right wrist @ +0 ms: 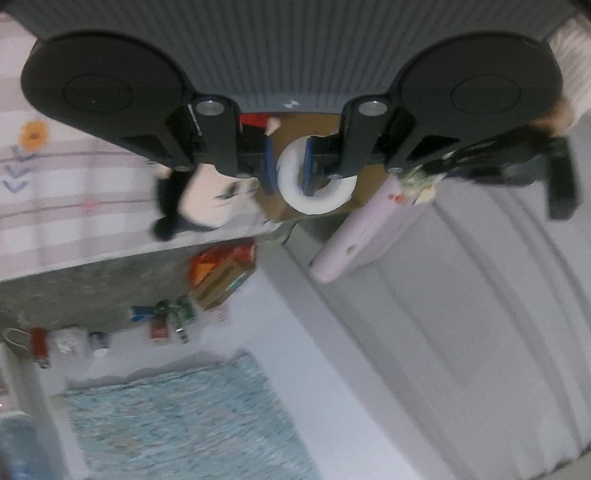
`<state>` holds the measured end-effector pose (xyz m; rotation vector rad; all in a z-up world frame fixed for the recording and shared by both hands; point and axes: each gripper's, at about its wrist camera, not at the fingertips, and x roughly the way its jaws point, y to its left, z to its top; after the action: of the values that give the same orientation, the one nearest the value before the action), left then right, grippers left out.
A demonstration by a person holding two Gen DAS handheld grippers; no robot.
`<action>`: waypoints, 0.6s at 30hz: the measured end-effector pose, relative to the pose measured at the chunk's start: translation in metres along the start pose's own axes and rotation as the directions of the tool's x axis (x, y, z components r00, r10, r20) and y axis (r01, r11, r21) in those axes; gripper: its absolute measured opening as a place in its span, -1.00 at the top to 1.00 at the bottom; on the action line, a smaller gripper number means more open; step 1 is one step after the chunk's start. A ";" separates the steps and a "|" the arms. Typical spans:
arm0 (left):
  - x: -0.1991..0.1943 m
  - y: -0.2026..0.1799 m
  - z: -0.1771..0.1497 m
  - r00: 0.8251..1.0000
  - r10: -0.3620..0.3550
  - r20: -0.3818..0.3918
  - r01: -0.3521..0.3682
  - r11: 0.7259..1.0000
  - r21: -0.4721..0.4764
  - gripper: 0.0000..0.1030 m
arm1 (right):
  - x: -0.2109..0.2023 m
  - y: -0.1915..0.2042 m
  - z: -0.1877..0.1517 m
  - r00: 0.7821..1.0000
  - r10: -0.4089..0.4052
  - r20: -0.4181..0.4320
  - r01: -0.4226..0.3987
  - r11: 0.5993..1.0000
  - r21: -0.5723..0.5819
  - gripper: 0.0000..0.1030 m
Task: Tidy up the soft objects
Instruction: 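Carry the scrunchie with the left tool while the right carries the white ring to the box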
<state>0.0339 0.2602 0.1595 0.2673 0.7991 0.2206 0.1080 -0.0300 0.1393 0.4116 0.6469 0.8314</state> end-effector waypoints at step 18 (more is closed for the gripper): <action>0.186 0.059 -0.064 0.969 -0.049 -0.244 0.031 0.996 -0.079 -0.22 | 0.137 0.128 -0.029 0.953 0.092 -0.289 -0.125 0.987 -0.097 0.72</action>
<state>0.1085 0.3801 0.0101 0.1549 1.0384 0.2480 0.0877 0.1588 0.1408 0.2255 0.8435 1.0387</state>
